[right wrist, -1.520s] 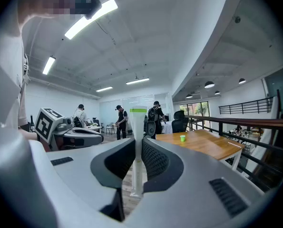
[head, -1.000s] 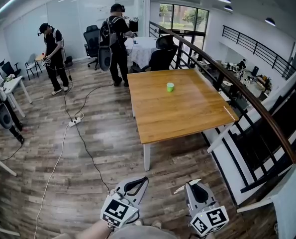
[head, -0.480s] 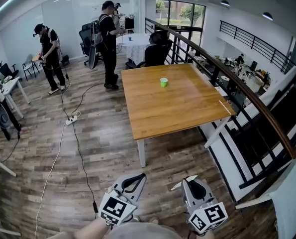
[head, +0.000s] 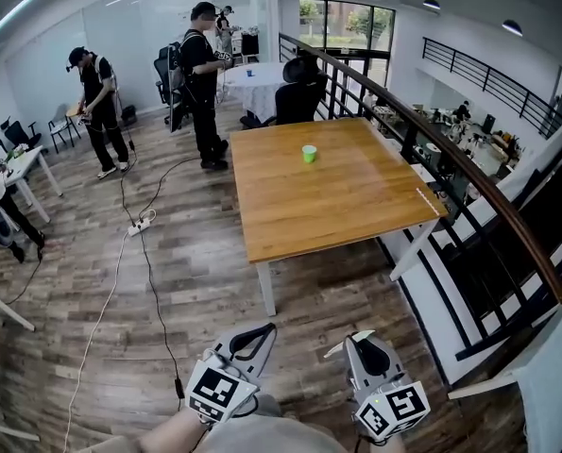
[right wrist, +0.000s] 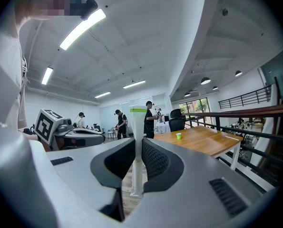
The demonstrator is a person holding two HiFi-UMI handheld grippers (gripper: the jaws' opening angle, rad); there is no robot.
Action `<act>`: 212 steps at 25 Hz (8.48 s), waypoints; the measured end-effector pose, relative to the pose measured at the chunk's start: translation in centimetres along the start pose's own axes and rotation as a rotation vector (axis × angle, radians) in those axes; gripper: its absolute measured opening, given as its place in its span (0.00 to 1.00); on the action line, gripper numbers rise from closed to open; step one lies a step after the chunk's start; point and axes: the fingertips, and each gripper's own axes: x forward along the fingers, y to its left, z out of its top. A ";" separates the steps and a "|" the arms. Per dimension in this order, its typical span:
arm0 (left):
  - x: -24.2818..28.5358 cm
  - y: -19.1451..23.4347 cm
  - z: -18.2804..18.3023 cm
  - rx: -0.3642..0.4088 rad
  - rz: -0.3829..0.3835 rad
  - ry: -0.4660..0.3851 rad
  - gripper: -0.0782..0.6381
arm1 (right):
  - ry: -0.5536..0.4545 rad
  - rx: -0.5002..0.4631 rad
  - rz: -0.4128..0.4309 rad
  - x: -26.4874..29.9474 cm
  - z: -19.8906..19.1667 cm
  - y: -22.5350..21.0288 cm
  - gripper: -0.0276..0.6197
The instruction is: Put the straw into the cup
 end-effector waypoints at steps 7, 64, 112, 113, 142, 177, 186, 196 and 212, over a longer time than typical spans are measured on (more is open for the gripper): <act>2.0 -0.6 1.0 0.024 -0.008 -0.006 0.13 | -0.032 -0.006 -0.002 0.1 1.0 -2.1 0.12; 44.1 39.2 0.1 -0.035 -0.095 0.046 0.13 | 0.086 -0.010 -0.027 49.5 5.8 -30.1 0.12; 62.5 54.2 6.5 -0.057 -0.026 -0.143 0.13 | -0.081 -0.170 0.011 78.6 16.1 -45.3 0.12; 63.0 54.7 6.4 -0.053 -0.021 -0.143 0.13 | -0.074 -0.192 0.000 79.3 15.6 -45.8 0.12; 74.5 57.5 -10.5 -0.093 -0.079 0.058 0.13 | 0.129 -0.165 -0.096 93.6 -5.8 -55.7 0.12; 72.9 57.5 -11.4 -0.125 -0.061 0.154 0.13 | 0.206 -0.060 -0.130 91.2 -6.5 -57.1 0.25; 70.7 57.2 -3.4 -0.075 -0.032 0.096 0.13 | 0.119 -0.147 -0.082 85.5 3.0 -55.3 0.15; 65.4 55.8 6.7 -0.029 0.014 -0.064 0.13 | 0.108 -0.170 -0.029 76.9 13.2 -51.0 0.11; 55.5 51.3 13.7 0.010 0.060 -0.161 0.13 | -0.052 -0.053 0.143 65.2 20.5 -40.7 0.09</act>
